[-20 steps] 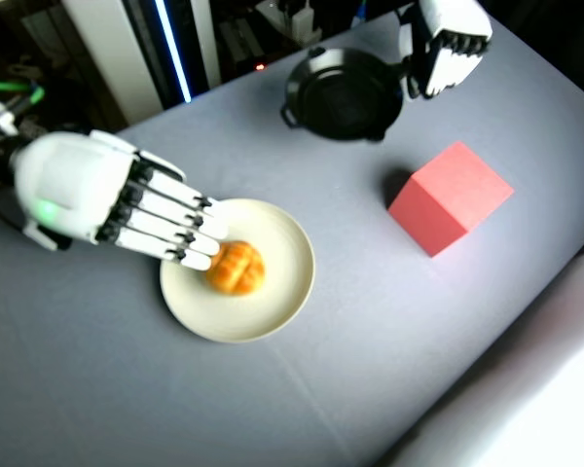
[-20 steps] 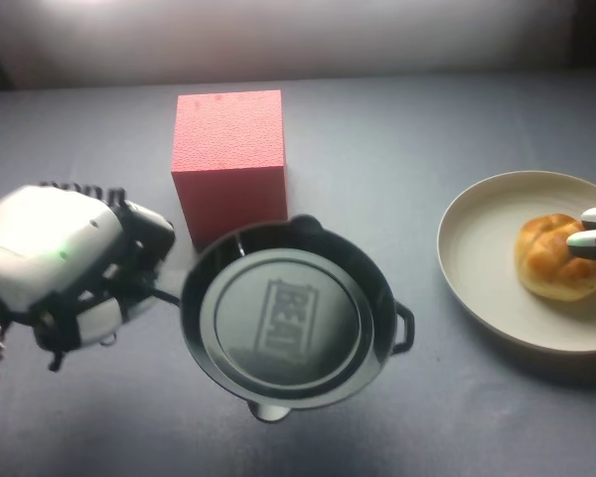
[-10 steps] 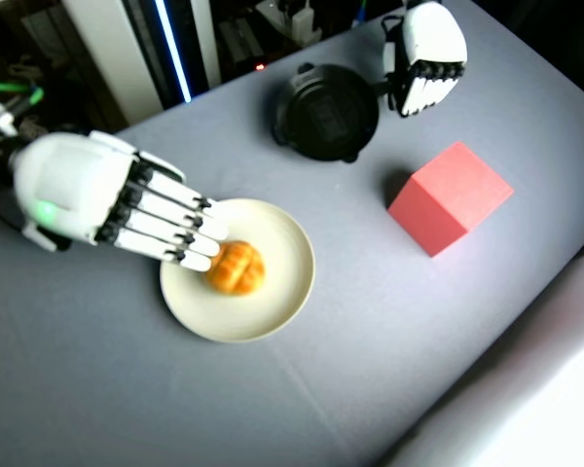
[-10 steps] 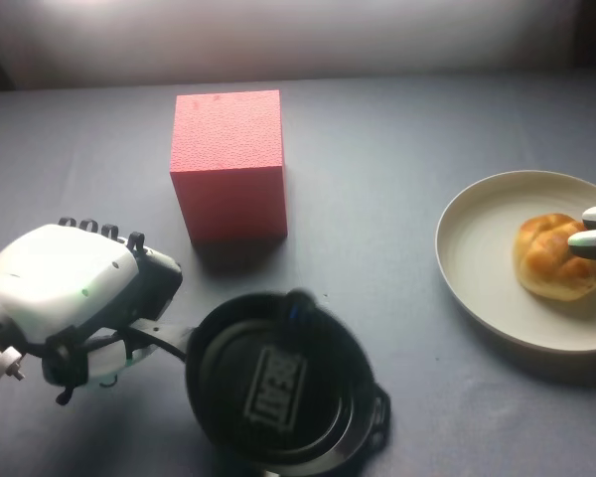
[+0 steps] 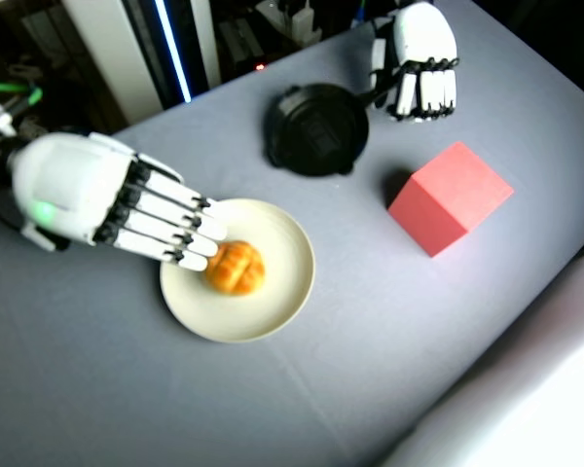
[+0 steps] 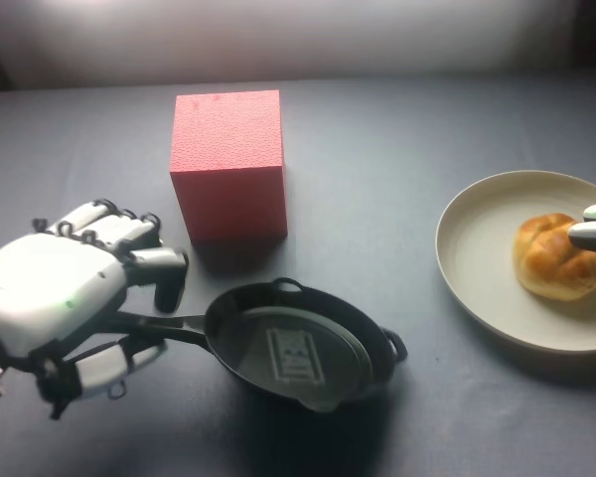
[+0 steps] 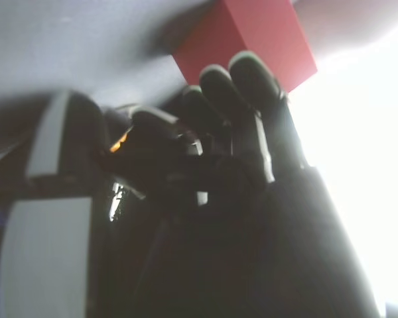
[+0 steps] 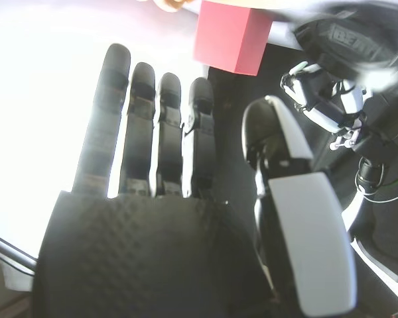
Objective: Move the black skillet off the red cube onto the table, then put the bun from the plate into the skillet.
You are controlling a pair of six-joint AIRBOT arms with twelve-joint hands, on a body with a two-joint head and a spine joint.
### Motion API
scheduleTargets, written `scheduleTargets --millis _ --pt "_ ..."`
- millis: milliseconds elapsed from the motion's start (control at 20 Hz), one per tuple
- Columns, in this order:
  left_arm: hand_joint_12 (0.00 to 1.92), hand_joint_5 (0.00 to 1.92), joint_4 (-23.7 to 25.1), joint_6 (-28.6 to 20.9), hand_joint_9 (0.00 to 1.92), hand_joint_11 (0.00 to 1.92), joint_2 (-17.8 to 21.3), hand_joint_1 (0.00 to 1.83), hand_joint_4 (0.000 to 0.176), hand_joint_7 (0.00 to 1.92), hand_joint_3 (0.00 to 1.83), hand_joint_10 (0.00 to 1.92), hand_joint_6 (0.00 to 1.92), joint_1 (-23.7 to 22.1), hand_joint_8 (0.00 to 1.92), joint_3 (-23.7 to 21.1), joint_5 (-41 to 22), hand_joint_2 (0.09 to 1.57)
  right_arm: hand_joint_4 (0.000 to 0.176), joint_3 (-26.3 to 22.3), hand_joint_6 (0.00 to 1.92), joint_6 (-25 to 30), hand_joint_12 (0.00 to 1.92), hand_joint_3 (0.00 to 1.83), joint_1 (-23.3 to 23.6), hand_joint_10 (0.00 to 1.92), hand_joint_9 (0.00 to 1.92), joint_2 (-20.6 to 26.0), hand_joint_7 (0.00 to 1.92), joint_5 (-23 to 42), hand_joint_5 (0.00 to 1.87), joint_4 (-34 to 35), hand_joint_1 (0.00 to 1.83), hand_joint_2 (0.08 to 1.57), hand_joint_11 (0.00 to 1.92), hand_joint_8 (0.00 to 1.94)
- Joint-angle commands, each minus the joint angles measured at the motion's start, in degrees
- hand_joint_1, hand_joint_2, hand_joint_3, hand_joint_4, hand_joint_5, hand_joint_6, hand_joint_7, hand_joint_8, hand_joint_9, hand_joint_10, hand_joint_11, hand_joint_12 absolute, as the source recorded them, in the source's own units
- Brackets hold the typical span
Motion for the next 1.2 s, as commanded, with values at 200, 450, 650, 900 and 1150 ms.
scheduleTargets --millis 200,450,650,900,1150 --pt "1.29 0.16 2.43 0.03 0.19 0.00 2.61 0.71 0.000 0.20 0.00 1.05 1.01 0.40 1.03 -2.08 -11.65 1.21 0.020 1.09 0.00 0.51 0.15 0.00 1.21 0.00 0.45 0.54 0.41 6.85 0.51 1.92 0.73 1.30 0.49 0.00" --pt "1.46 0.29 4.10 -0.02 0.26 0.03 4.08 0.71 0.000 0.30 0.00 1.00 0.81 1.14 0.89 -3.86 -14.43 1.17 0.043 1.67 0.00 0.45 0.17 0.00 2.36 0.00 0.42 0.52 0.42 6.51 0.50 1.95 0.87 1.28 0.48 0.00" --pt "1.17 0.33 5.28 -0.02 0.32 0.00 5.75 0.75 0.008 0.38 0.00 0.34 0.17 1.58 0.16 -4.92 -16.98 1.09 0.013 3.11 0.00 -0.06 0.22 0.00 4.96 0.00 0.37 0.29 0.39 1.95 0.45 1.13 0.99 1.20 0.41 0.00" --pt "0.66 0.19 6.27 -0.01 0.20 0.00 8.35 0.67 0.056 0.19 0.00 0.00 0.00 3.32 0.00 -6.81 -19.62 1.00 0.062 6.93 0.00 -1.06 0.94 0.00 10.99 0.00 0.38 -2.11 0.40 -8.91 0.46 -1.77 1.17 1.01 0.06 0.00" --pt "0.37 0.13 6.46 -0.01 0.09 0.00 8.49 0.65 0.077 0.10 0.00 0.00 0.00 3.48 0.00 -7.05 -20.37 0.99 0.049 11.71 0.00 -4.40 0.78 0.00 18.87 0.01 0.52 -6.28 0.54 -23.29 0.59 -5.93 1.04 0.97 0.31 0.00"
